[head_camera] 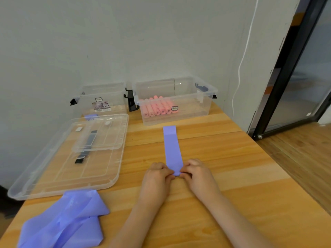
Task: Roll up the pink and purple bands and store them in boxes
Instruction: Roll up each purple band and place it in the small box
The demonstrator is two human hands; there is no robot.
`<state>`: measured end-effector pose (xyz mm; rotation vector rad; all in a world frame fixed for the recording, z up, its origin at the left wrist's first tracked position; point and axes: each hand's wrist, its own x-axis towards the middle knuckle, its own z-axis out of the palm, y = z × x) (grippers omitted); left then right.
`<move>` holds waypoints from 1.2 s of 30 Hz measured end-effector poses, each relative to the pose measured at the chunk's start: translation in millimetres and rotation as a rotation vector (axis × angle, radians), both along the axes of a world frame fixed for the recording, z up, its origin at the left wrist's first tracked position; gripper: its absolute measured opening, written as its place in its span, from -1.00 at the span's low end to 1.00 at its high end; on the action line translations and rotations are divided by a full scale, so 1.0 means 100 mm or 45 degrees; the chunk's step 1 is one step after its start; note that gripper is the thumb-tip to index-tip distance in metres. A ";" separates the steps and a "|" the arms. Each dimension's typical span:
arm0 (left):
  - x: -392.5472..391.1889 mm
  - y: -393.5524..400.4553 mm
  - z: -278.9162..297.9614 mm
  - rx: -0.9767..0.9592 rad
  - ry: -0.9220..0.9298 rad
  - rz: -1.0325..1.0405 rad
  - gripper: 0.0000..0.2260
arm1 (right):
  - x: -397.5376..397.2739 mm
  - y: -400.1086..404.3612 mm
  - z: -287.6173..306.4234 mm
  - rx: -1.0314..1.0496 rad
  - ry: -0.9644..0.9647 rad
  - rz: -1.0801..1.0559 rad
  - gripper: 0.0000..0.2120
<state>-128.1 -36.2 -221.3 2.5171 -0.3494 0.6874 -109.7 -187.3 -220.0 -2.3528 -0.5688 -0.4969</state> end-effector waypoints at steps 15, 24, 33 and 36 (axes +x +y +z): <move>-0.12 -0.11 0.09 0.424 0.218 0.133 -0.63 | -0.05 0.09 -0.09 -0.360 -0.121 -0.156 -0.83; -0.19 -0.17 0.09 0.499 0.304 0.071 -0.58 | -0.09 0.12 0.01 -0.398 -0.063 -0.233 -0.60; -0.18 -0.17 0.11 0.575 0.422 0.123 -0.52 | -0.10 0.16 0.02 -0.525 -0.067 -0.234 -0.50; -0.20 -0.16 0.11 0.515 0.417 0.187 -0.50 | -0.08 0.16 0.01 -0.548 -0.065 -0.248 -0.50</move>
